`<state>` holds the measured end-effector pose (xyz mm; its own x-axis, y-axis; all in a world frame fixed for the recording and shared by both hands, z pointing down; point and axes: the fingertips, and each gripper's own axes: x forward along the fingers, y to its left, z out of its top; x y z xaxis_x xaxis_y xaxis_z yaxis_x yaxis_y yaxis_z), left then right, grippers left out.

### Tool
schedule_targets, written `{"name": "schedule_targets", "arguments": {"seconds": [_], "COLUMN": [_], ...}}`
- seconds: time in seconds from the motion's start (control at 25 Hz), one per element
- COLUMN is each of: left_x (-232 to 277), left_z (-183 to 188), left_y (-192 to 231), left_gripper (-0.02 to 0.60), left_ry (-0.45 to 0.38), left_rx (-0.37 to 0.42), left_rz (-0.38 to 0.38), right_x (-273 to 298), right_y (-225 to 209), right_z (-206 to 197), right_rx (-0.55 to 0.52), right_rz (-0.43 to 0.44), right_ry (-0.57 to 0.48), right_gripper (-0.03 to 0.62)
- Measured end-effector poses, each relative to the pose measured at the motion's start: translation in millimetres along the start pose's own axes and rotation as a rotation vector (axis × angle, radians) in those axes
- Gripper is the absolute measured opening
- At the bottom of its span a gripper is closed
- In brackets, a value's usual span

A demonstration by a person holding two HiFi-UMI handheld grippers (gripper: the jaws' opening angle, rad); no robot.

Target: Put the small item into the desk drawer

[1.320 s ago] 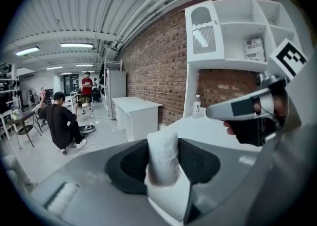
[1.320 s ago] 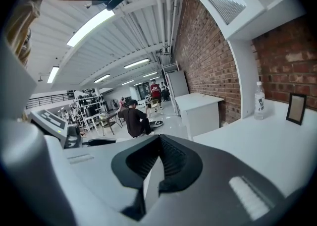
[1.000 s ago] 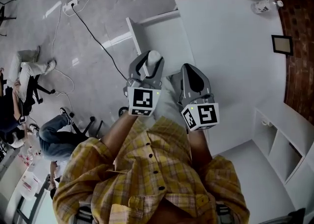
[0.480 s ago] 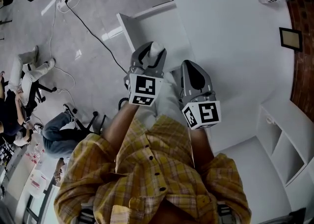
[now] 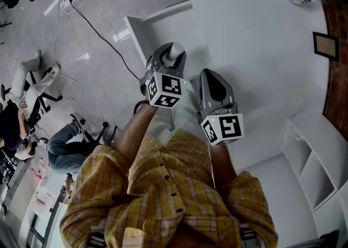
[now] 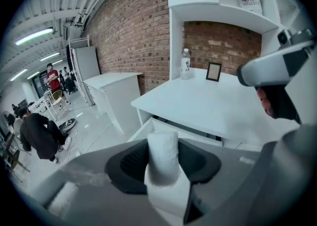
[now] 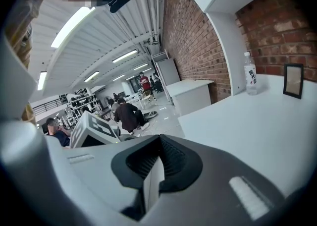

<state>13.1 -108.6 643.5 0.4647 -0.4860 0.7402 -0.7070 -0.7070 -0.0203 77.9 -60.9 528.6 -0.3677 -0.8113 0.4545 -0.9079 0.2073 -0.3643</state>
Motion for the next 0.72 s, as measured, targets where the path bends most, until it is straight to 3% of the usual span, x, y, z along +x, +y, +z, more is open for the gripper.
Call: {"name": "schedule_targets", "arguments": {"seconds": [0.4, 0.72], "left_x": [50, 86], "left_z": [-39, -66], "left_y": [-15, -23], "left_gripper": [0.183, 0.183], "left_ry": [0.177, 0.263], "left_rx": [0.143, 0.269], "left_rz": [-0.081, -0.12], "right_x": [4, 6], "right_y": [-6, -12], "right_z": [-14, -24], "right_rx": [0.014, 0.015], "right_rz": [-0.004, -0.006], "right_ry": [0.028, 0.055], "right_gripper": [-0.002, -0.002]}}
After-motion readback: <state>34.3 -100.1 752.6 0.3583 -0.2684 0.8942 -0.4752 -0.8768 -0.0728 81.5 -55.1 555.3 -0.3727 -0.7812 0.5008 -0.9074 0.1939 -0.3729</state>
